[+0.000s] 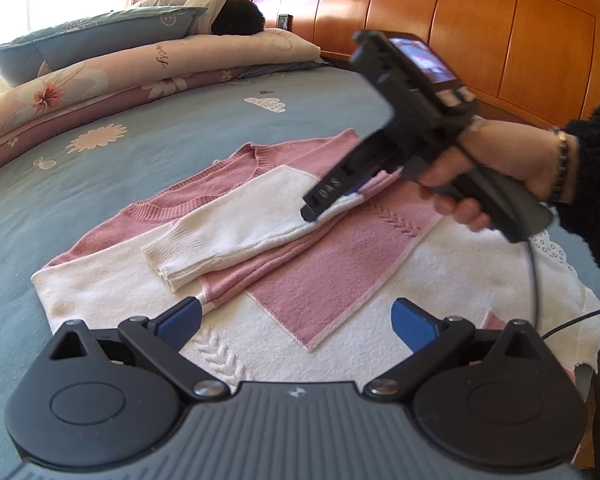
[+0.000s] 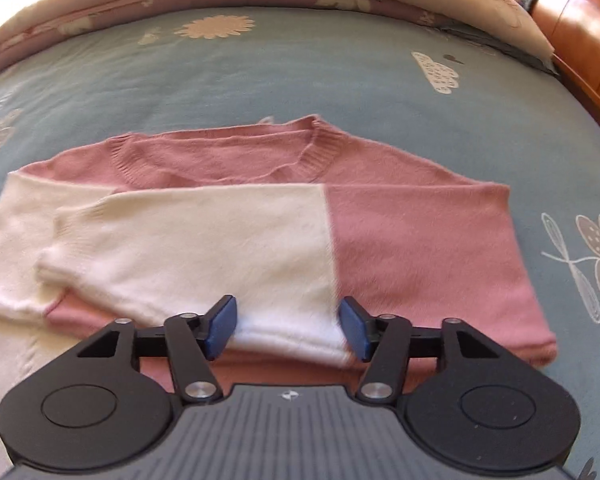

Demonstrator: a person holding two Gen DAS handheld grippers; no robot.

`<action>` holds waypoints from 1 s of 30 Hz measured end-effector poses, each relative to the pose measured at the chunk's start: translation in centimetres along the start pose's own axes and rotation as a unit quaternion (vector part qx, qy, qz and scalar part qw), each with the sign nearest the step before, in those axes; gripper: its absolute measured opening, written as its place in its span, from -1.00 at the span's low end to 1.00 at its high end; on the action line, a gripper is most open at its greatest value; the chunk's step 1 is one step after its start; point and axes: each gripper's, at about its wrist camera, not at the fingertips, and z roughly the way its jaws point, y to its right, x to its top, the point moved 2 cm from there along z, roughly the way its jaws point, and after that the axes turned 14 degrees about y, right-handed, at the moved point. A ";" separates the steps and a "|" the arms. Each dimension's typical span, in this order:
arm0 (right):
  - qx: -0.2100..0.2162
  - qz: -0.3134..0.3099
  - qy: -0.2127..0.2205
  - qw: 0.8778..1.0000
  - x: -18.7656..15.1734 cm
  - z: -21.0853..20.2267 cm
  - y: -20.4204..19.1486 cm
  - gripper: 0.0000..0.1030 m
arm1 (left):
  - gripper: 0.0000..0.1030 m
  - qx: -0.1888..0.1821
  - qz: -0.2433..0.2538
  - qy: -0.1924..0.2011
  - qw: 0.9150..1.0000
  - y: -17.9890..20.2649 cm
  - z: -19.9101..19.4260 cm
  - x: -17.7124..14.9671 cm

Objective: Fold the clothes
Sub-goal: 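Lift the open right gripper away from the sweater, then move both open grippers to the pink ribbed hem of the sweater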

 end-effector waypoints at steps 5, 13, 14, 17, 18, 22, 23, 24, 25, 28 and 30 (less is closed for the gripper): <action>0.043 0.011 0.001 0.999 -2.0 -5.8 1.1 0.36 | 0.95 0.027 -0.006 -0.004 1.000 0.2 -0.7 0.1; 0.019 -0.014 0.030 0.999 -7.0 -15.2 4.2 0.41 | 0.95 0.061 -0.020 -0.029 0.998 3.3 -4.3 0.3; 0.024 -0.013 0.038 0.999 -7.5 -16.0 4.2 0.41 | 0.95 0.063 -0.014 -0.032 0.997 3.9 -5.0 0.6; 0.044 -0.008 0.064 0.997 -8.3 -18.4 3.8 0.41 | 0.95 0.083 0.007 -0.027 0.996 5.6 -7.3 2.6; 0.051 -0.007 0.073 0.996 -8.4 -19.3 3.6 0.41 | 0.95 0.085 0.011 -0.019 0.996 6.1 -8.1 3.4; 0.079 -0.010 0.126 0.989 -7.9 -23.4 3.2 0.64 | 0.99 0.082 0.035 0.044 0.995 8.5 -12.2 7.2; 0.084 -0.011 0.141 0.986 -7.8 -24.3 3.2 0.73 | 0.99 0.080 0.043 0.061 0.994 9.1 -12.6 7.4; 0.084 -0.012 0.155 0.984 -8.0 -24.9 3.3 0.78 | 0.99 0.078 0.052 0.078 0.993 9.6 -13.1 7.6; 0.083 -0.012 0.165 0.983 -8.2 -25.3 3.5 0.85 | 0.99 0.076 0.058 0.092 0.991 10.1 -13.3 7.7; 0.064 -0.008 0.155 0.986 -10.2 -24.2 4.3 0.86 | 0.99 0.077 0.047 0.084 0.992 11.1 -11.5 5.3; 0.058 -0.003 0.143 0.988 -12.0 -22.9 4.7 0.86 | 0.99 0.083 0.027 0.059 0.994 11.7 -9.7 3.0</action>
